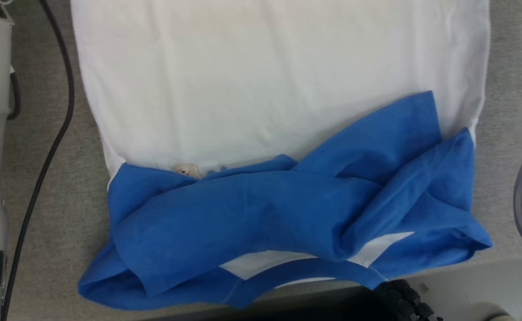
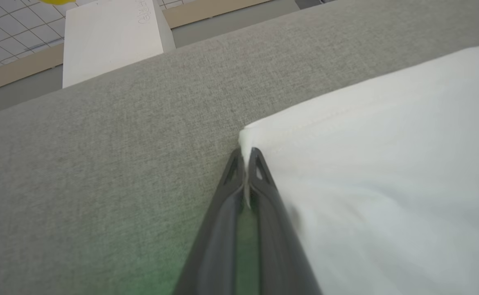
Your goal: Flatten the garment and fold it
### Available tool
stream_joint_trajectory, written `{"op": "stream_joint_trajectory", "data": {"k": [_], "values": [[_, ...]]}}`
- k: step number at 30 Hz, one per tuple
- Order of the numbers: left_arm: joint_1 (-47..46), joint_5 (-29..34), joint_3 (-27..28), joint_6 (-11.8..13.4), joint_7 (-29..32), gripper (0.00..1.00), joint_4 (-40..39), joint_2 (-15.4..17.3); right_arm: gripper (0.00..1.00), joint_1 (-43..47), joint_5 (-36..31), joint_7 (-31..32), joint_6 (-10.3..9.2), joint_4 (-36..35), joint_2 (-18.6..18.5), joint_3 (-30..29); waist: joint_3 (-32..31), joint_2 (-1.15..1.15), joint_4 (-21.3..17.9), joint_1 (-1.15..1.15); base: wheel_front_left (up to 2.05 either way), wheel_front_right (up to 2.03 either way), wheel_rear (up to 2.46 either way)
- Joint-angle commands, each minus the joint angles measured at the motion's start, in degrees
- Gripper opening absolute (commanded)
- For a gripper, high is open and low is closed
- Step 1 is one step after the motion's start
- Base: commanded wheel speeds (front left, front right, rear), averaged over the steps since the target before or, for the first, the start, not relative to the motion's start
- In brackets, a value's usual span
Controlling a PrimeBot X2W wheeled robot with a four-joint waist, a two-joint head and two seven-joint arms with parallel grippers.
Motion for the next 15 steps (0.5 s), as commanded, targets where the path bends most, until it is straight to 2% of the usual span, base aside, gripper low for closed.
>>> {"op": "stream_joint_trajectory", "data": {"k": [1, 2, 3, 8, 11, 15], "values": [[-0.1, -0.4, -0.3, -0.2, -0.1, 0.00, 1.0, 0.1, 0.89, -1.2, -1.5, 1.9, -0.09, 0.8, -0.1, -1.2, 1.1, 0.00, 1.7, -0.01, 0.00, 0.00, 0.00], [-0.1, -0.4, -0.4, -0.3, -0.3, 0.00, 1.1, 0.0, 0.64, -1.6, -2.6, 3.4, -0.09, 1.1, -0.1, -1.9, 1.1, 0.00, 1.8, -0.01, 0.00, 0.00, 0.00], [-0.2, -0.6, -0.4, -0.4, -0.6, 0.00, 1.3, -0.1, 0.47, -2.0, -4.0, 5.2, -0.09, 1.3, -0.1, -2.7, 1.1, 0.00, 2.0, -0.01, 0.00, 0.00, 0.00], [-0.3, -0.9, -0.6, -0.6, -1.7, 0.00, 2.3, -0.4, 0.00, -3.0, -5.6, 8.2, -0.09, 0.8, 0.0, -3.1, 1.3, 0.00, 2.3, -0.01, 0.00, 0.00, 0.00], [-0.6, -0.8, -0.5, -0.5, -2.9, 0.00, 2.4, -0.2, 0.00, -2.8, -5.7, 6.8, -0.09, -0.5, 0.0, -2.9, 1.5, 0.00, 2.1, -0.01, 0.00, 0.00, 0.00], [-1.7, 0.5, -0.3, 0.1, -7.4, 0.00, 2.1, 0.3, 0.00, -2.7, -5.4, 2.3, -0.09, -2.4, 0.0, -2.5, 1.8, 0.00, 1.8, -0.01, 0.00, 0.00, 0.00]]}}
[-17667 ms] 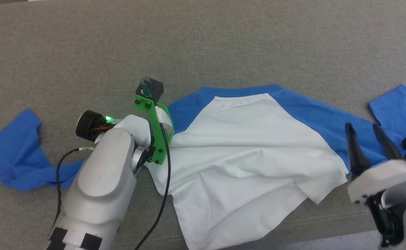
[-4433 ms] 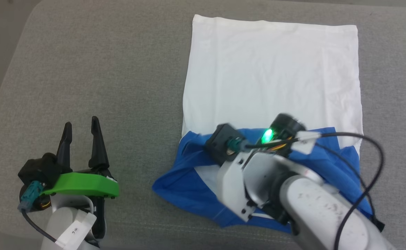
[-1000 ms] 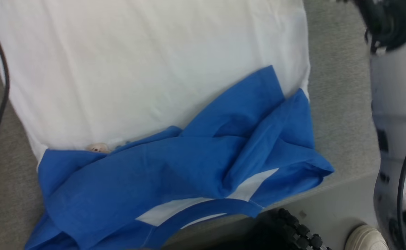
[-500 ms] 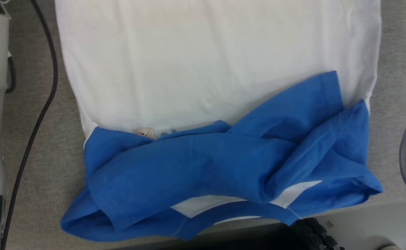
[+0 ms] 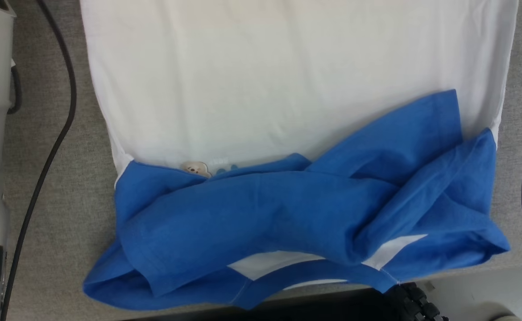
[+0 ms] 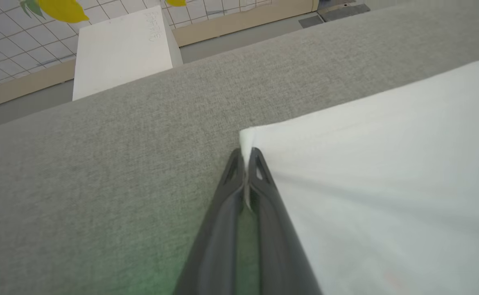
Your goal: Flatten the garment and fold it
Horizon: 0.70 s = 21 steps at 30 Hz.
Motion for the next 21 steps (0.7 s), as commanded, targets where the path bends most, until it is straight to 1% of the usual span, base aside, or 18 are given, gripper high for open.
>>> {"op": "stream_joint_trajectory", "data": {"k": [1, 7, 12, 14, 16, 21], "values": [[-0.7, 1.1, 0.3, 1.0, -2.2, 0.00, 0.8, 1.1, 0.00, 0.3, 0.1, -2.3, -0.10, -0.9, -0.1, 0.3, 0.0, 0.00, -0.2, -0.01, 0.00, 0.00, 0.00], [-3.4, 4.5, 1.3, 3.9, -14.2, 0.00, 1.1, 1.7, 0.00, -0.8, 0.4, -13.4, -0.10, -2.7, -0.1, 1.6, -0.7, 0.00, -0.6, -0.01, 0.00, 0.00, 0.00], [-4.8, 5.9, 1.9, 5.3, -23.7, 0.00, 1.9, 1.4, 0.00, -1.2, 1.0, -20.7, -0.10, -2.6, -0.1, 3.8, -2.1, 0.00, -0.3, -0.01, 0.00, 0.00, 0.00], [-4.6, 5.6, 2.2, 5.0, -26.9, 0.00, 2.6, 1.1, 0.00, -0.8, 2.0, -23.4, -0.10, -2.4, -0.2, 4.7, -3.2, 0.00, 0.0, -0.01, 0.00, 0.00, 0.00], [-3.4, 4.1, 2.4, 3.9, -29.0, 0.00, 3.6, 0.5, 0.00, 0.5, 3.5, -25.8, -0.10, -2.0, -0.5, 6.1, -4.9, 0.00, 0.4, -0.01, 0.00, 0.00, 0.00], [3.9, 0.1, 2.6, 0.3, -33.2, 0.00, 3.8, -0.2, 0.00, 7.5, 10.4, -30.1, -0.10, -2.3, -1.9, 12.5, -10.9, 0.00, 1.5, -0.01, 0.00, 0.00, 0.00]]}}
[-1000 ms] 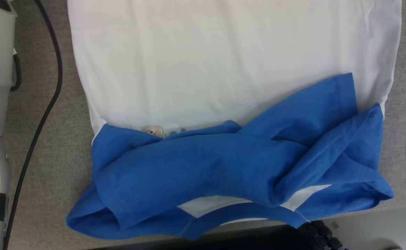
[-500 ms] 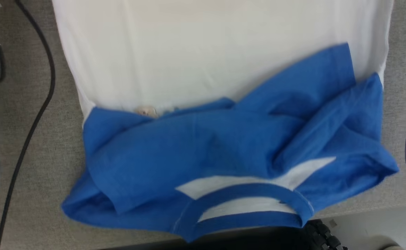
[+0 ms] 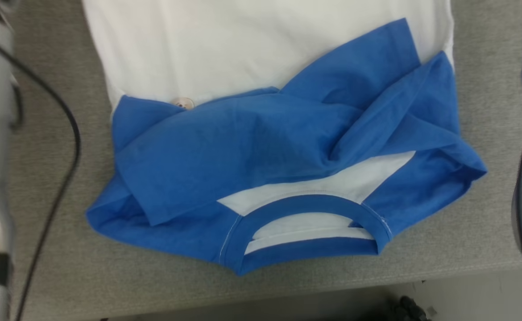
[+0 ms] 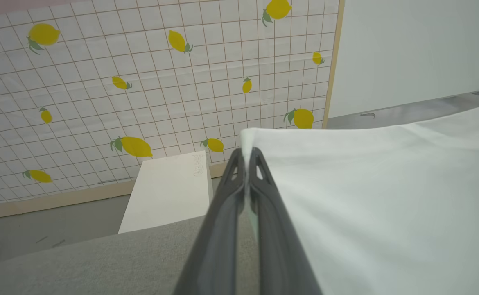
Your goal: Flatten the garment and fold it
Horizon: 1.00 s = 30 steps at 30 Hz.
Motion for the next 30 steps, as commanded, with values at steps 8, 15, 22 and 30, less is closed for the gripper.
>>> {"op": "stream_joint_trajectory", "data": {"k": [8, 15, 22, 30], "values": [[23.7, -6.2, -0.7, -3.2, -3.9, 0.00, -8.6, 1.1, 0.00, 20.9, 14.8, -3.0, -0.11, -11.1, -6.1, 11.8, -15.9, 0.00, 2.9, 0.00, 0.00, 0.00, 0.00], [45.3, -12.1, -1.5, -2.6, -2.2, 0.00, -19.7, 1.9, 0.00, 41.1, 20.9, 0.4, -0.11, -24.7, -12.2, 12.9, -22.7, 0.00, 4.3, 0.00, 0.00, 0.00, 0.00], [61.1, -16.8, -1.7, -1.0, -2.8, 0.00, -23.8, 0.9, 0.00, 57.1, 22.1, 4.8, -0.11, -34.8, -13.5, 9.7, -26.3, 0.00, 4.8, 0.00, 0.00, 0.00, 0.00], [68.1, -19.2, -3.7, -1.0, -2.6, 0.00, -23.4, -0.6, 0.00, 69.6, 20.0, 9.1, -0.11, -39.7, -12.6, 5.5, -27.6, 0.00, 5.4, 0.00, 0.00, 0.00, 0.00]]}}
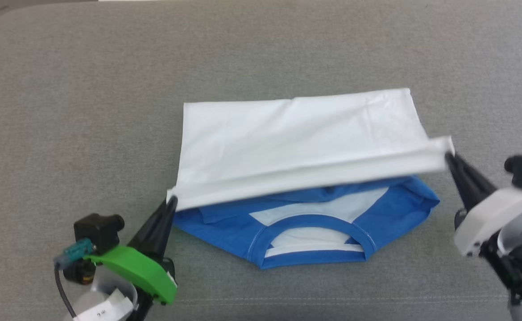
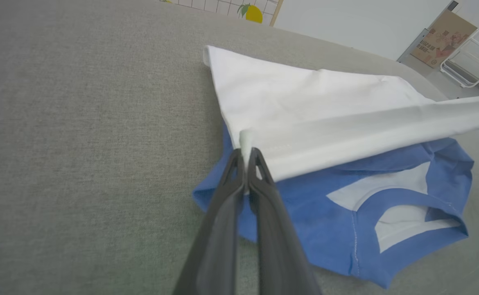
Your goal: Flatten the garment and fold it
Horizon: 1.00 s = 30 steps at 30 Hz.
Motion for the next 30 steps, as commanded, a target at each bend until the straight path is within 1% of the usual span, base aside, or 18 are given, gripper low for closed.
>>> {"op": "stream_joint_trajectory", "data": {"k": [1, 7, 13, 14, 15, 16, 19, 23, 26, 29, 30], "values": [[1.3, -0.4, -0.2, -0.1, 0.1, 0.00, 0.9, 0.0, 0.00, 1.7, -0.9, 0.5, -0.09, -0.3, 0.7, -0.5, -0.6, 0.00, 0.4, 0.01, 0.00, 0.00, 0.00], [3.4, -0.1, -3.2, -1.2, 1.4, 0.00, 5.6, -0.2, 0.00, 6.1, -4.3, 2.4, -0.09, 1.3, 2.5, -0.8, -0.8, 0.00, 0.2, 0.01, 0.00, 0.00, 0.00], [2.0, 1.1, -6.0, -2.0, 1.6, 0.00, 10.9, -1.6, 0.00, 6.4, -5.5, 3.2, -0.09, 5.7, 4.4, 0.7, -0.8, 0.00, 0.4, 0.01, 0.00, 0.00, 0.00], [1.7, 1.3, -6.3, -1.9, 1.7, 0.40, 11.7, -1.8, 0.12, 6.3, -5.6, 3.4, -0.09, 6.4, 4.6, 0.8, -0.9, 0.00, 0.4, 0.01, 0.00, 0.00, 0.00], [1.4, 1.5, -6.4, -1.8, 1.6, 1.00, 12.5, -2.1, 0.42, 6.3, -5.8, 3.7, -0.09, 7.0, 4.9, 0.8, -1.0, 0.00, 0.4, 0.01, 0.00, 0.00, 0.00], [1.2, 1.6, -6.5, -1.7, 1.4, 1.00, 13.1, -2.3, 1.00, 6.4, -5.8, 4.3, -0.09, 7.5, 5.1, 0.8, -1.2, 0.00, 0.5, 0.01, 0.00, 0.00, 0.00], [0.7, 1.7, -6.0, -1.0, 0.1, 1.00, 14.2, -2.8, 1.00, 7.0, -5.9, 5.6, -0.09, 7.6, 5.6, -0.4, -1.9, 0.00, 0.9, 0.01, 0.00, 0.00, 0.00], [1.1, 1.5, -3.7, 1.2, -3.8, 1.00, 13.1, -3.3, 1.00, 8.6, -6.4, 6.3, -0.09, 5.0, 6.4, -3.7, -3.3, 0.00, 1.5, 0.01, 0.00, 0.00, 0.00], [1.3, 1.6, 0.0, 3.8, -7.8, 1.00, 10.9, -3.7, 1.00, 9.8, -6.1, 5.9, -0.09, 1.4, 7.8, -6.6, -4.2, 0.00, 2.1, 0.01, 0.00, 0.00, 0.00], [1.1, 3.3, 3.6, 6.0, -9.4, 1.00, 8.3, -4.5, 1.00, 9.9, -5.0, 4.6, -0.09, -1.8, 9.9, -8.9, -4.7, 0.00, 2.5, 0.01, 0.00, 0.00, 0.00], [0.9, 4.2, 4.9, 6.9, -9.5, 1.00, 7.0, -5.2, 1.00, 9.7, -4.6, 4.2, -0.09, -2.7, 10.7, -9.6, -4.9, 0.00, 2.6, 0.01, 0.00, 0.00, 0.00]]}}
